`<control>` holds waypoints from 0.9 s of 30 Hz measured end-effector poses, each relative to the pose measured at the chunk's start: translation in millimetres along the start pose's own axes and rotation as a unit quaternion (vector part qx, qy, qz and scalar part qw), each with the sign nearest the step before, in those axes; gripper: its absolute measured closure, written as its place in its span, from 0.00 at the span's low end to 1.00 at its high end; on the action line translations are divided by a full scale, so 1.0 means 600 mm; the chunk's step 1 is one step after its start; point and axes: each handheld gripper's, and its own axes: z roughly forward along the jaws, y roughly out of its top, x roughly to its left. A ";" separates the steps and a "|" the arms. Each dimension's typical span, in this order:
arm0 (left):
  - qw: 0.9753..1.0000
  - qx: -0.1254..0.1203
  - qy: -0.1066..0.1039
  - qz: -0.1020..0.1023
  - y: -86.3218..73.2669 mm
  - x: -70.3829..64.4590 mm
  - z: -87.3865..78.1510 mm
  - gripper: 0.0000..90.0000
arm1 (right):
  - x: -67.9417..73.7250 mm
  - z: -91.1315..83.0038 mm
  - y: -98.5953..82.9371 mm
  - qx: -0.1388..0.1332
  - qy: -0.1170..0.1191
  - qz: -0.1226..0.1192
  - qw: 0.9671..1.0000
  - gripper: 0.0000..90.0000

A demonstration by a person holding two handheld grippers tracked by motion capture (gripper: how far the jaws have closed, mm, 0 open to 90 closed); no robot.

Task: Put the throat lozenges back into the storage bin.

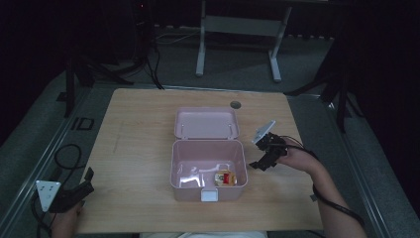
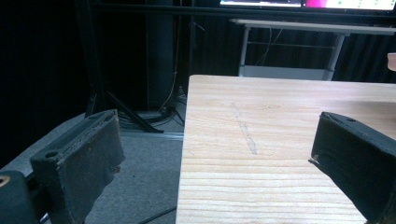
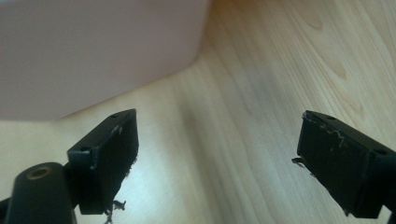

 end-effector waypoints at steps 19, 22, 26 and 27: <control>1.000 0.000 -0.001 0.002 0.000 0.000 0.000 0.03 | -0.022 0.061 -0.138 -0.139 -0.088 0.130 0.978 0.13; 1.000 0.000 0.000 0.002 0.000 -0.001 0.000 0.03 | -0.022 0.063 -0.152 -0.142 -0.101 0.139 0.975 0.13; 1.000 0.001 -0.001 0.003 0.000 0.000 -0.001 0.03 | -0.021 0.062 -0.170 -0.152 -0.127 0.158 0.967 0.13; 1.000 0.000 -0.001 0.002 0.000 0.000 0.000 0.03 | -0.020 0.061 -0.175 -0.157 -0.135 0.163 0.965 0.13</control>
